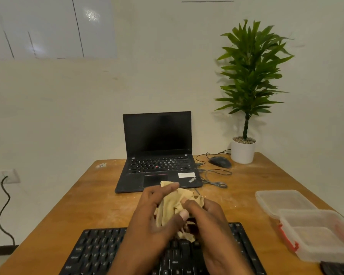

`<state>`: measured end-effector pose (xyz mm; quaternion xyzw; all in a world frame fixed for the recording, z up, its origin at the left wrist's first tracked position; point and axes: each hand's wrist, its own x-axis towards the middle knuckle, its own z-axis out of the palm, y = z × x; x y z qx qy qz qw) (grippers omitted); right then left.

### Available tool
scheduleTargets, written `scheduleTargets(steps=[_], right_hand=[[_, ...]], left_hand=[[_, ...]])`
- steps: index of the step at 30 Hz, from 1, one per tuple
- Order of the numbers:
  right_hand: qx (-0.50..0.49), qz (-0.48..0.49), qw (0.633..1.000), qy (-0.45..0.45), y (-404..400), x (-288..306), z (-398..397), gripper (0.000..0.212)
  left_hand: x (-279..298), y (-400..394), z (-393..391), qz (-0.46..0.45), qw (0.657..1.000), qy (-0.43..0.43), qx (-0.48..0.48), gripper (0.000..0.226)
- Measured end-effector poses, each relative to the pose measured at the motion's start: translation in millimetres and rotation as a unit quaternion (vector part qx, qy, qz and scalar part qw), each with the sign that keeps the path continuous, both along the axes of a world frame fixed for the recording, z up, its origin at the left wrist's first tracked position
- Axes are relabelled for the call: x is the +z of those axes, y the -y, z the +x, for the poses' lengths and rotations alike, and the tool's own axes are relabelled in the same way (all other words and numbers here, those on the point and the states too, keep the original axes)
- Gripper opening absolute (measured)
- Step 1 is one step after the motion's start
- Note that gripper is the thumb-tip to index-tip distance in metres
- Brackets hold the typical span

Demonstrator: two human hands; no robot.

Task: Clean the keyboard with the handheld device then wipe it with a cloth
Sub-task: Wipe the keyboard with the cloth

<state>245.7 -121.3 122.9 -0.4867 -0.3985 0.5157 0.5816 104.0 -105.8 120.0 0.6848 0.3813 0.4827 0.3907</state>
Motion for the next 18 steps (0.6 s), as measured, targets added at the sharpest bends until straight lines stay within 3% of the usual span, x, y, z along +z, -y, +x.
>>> scheduleTargets(steps=[5, 18], right_hand=[[-0.036, -0.008, 0.998, -0.043, -7, -4, 16, 0.019], [-0.038, -0.012, 0.991, -0.127, -7, 4, 75, 0.019]], left_hand=[[10, -4, -4, -0.029, 0.996, 0.081, 0.03, 0.028], [16, -1, 32, -0.186, 0.964, 0.189, -0.021, 0.046]])
